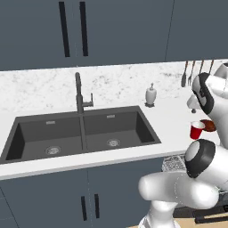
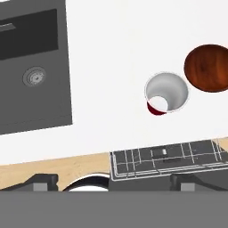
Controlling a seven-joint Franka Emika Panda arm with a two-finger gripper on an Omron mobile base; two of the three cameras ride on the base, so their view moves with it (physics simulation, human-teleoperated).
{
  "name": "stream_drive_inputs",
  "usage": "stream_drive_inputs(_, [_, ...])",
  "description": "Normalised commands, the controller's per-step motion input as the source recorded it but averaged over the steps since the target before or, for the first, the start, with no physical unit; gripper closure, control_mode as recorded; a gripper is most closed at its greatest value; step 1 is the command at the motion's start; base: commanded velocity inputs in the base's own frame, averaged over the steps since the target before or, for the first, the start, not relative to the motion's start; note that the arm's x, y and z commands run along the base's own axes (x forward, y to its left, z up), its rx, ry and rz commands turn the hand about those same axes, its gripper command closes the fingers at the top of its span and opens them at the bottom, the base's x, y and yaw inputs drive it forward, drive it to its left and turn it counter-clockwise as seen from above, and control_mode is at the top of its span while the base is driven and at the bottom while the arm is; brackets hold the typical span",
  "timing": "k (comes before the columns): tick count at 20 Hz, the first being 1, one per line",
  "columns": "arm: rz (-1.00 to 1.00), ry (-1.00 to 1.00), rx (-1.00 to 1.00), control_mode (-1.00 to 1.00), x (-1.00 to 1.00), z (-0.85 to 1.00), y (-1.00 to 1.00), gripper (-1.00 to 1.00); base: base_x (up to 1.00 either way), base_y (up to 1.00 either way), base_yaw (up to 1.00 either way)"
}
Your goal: Pick up the cup and bowl from the counter, place them in the dishwasher, and close the dishwasher door.
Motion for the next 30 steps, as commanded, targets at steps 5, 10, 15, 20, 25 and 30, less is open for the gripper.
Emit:
stream_drive_inputs(5, [0.02, 0.03, 0.00, -1.00, 0.09, -0.27, -0.20, -1.00, 0.00, 0.00, 0.00])
stream_drive_inputs(10, [0.06, 0.04, 0.00, -1.00, 0.05, -0.46, -0.07, -1.00, 0.00, 0.00, 0.00])
stream_drive_inputs(15, [0.05, 0.00, -0.03, -1.00, 0.13, -0.16, -0.09, -1.00, 0.00, 0.00, 0.00])
stream_drive_inputs(20, [0.12, 0.18, -0.29, -1.00, 0.35, 0.00, 0.00, -1.00, 0.00, 0.00, 0.00])
stream_drive_inputs(25, [0.02, 0.15, -0.16, -1.00, 0.34, -0.04, 0.01, -1.00, 0.00, 0.00, 0.00])
stream_drive_inputs(30, [-0.12, 0.11, 0.01, -1.00, 0.68, -0.08, -0.01, -1.00, 0.00, 0.00, 0.00])
